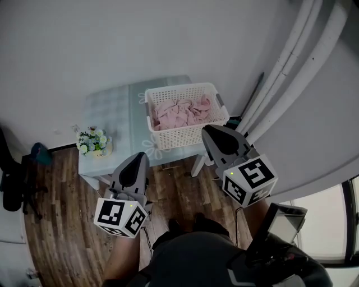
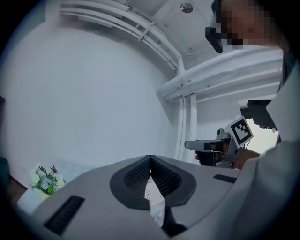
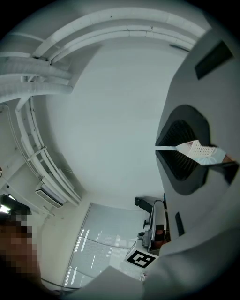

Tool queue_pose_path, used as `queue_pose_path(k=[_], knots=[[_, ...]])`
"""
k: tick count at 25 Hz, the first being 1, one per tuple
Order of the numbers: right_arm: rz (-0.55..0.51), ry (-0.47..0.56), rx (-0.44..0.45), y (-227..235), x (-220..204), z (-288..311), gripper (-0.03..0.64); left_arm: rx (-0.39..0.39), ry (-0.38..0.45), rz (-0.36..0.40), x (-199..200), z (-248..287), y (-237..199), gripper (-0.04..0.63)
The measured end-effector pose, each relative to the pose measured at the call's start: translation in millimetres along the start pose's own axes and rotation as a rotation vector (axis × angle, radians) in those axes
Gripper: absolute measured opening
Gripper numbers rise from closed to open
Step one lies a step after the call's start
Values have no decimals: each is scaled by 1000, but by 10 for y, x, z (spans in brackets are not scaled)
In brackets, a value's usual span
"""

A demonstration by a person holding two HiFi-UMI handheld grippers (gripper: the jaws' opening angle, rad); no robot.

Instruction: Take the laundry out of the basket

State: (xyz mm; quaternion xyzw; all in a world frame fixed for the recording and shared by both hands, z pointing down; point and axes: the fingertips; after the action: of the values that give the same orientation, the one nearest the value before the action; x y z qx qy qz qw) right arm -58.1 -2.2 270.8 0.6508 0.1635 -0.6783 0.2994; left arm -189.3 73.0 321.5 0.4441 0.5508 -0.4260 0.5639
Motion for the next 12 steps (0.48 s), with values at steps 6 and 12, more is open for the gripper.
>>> queue_pose_path(k=[6,12], knots=[[16,-7,3,300,3,222,20,10,-17,8,-27,299,-156,9],[39,-14,30,747,117,611,34,43,-37,45,41,741,-320,9]])
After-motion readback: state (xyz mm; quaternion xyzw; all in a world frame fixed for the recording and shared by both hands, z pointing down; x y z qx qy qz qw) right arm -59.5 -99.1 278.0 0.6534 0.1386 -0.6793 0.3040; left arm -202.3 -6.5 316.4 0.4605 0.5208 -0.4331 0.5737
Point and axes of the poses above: the fingertips, and each gripper's own axes: z forward along the fingers, y to its right, x out of its top, and after that the axes turned 13 degrees about z, right-handed
